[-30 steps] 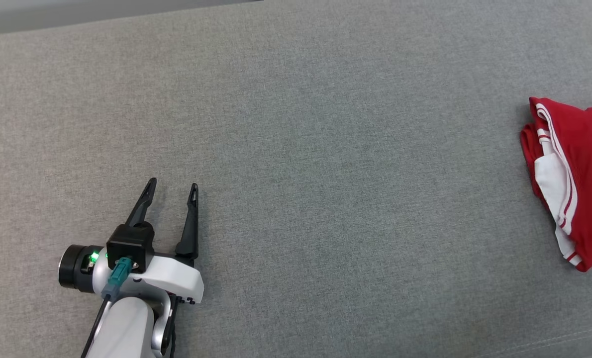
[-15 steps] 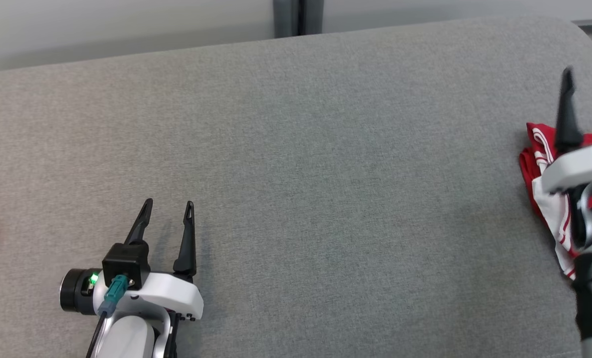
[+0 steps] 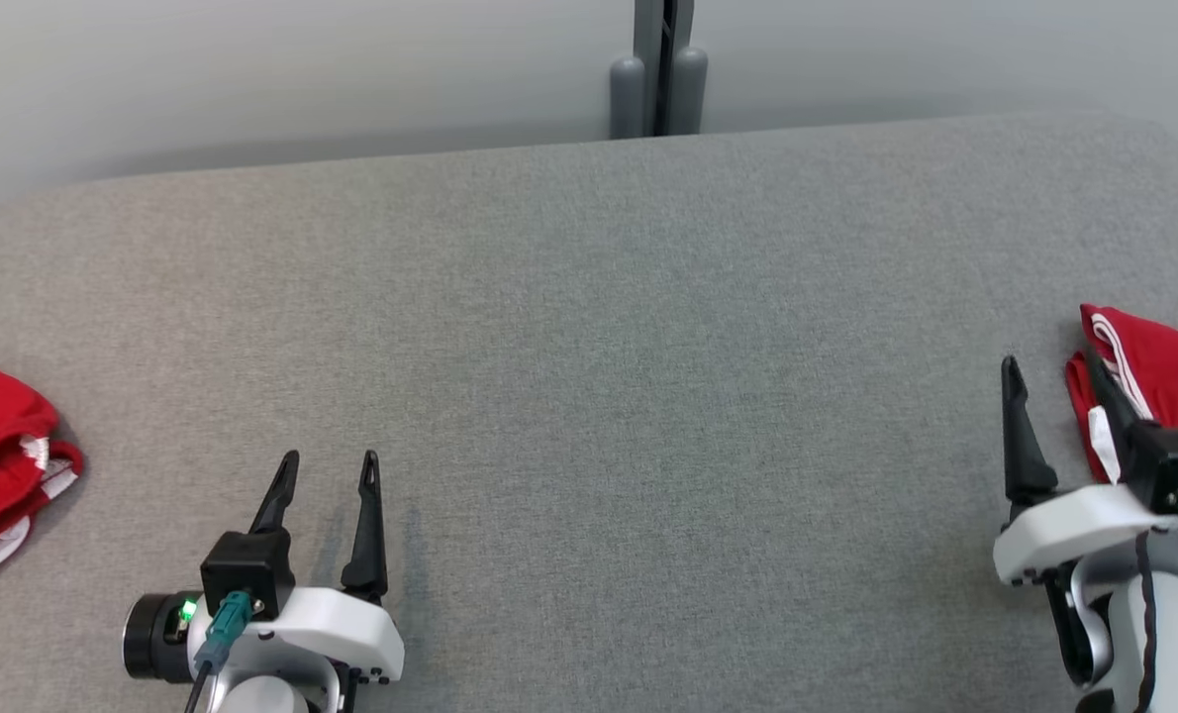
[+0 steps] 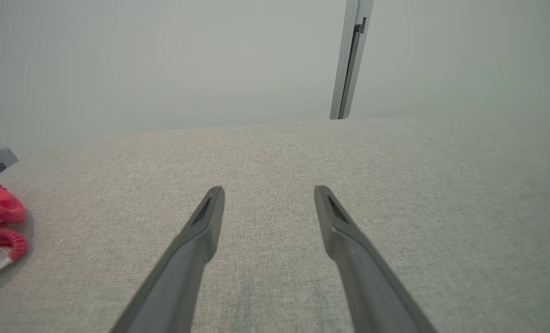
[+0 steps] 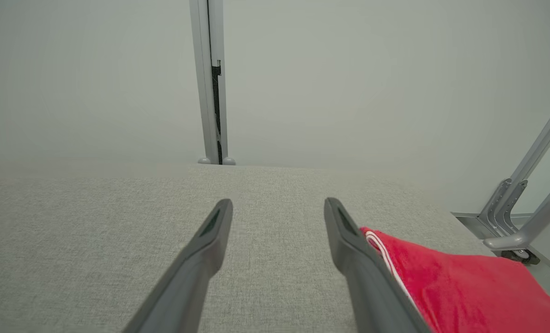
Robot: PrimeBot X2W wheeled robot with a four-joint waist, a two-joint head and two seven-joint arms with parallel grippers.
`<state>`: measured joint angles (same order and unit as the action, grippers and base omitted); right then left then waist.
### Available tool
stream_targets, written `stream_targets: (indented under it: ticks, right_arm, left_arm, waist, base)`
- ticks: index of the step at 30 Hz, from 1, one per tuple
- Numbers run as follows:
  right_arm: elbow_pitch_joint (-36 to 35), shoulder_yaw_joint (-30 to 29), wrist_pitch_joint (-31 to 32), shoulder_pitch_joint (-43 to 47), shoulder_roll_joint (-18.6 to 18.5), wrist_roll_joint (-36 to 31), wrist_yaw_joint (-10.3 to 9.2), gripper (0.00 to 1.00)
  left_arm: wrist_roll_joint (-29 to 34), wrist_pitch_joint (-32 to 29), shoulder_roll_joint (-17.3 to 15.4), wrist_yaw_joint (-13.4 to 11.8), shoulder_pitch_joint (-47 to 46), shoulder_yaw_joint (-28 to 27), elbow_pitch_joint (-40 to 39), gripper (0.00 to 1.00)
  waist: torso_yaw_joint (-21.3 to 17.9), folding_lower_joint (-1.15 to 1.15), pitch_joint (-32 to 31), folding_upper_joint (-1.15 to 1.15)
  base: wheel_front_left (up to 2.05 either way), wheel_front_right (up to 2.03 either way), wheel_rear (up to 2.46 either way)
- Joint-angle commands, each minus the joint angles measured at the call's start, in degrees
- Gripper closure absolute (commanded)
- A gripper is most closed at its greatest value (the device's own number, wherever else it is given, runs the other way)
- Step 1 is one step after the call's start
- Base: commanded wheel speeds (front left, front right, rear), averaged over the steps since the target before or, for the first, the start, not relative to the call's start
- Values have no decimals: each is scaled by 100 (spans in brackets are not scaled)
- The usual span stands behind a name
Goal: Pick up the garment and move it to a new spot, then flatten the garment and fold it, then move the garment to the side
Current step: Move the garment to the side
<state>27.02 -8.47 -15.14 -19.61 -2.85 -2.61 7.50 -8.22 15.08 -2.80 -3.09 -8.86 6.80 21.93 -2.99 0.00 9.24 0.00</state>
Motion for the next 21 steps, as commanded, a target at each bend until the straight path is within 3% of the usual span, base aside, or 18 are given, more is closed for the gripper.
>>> stream_targets:
  ticks: [1,21]
  right_arm:
    - [-28,6,3,137,-28,40,-2,0]
    - [-36,553,3,912,-25,707,-2,0]
  left_arm:
    - [-36,11,-22,-40,74,-5,11,0]
    - [-233,11,-23,-259,682,-293,-33,0]
  waist:
    - [82,0,-125,0]
    - [264,0,-902,0]
  base:
    - [0,0,0]
    - [0,0,0]
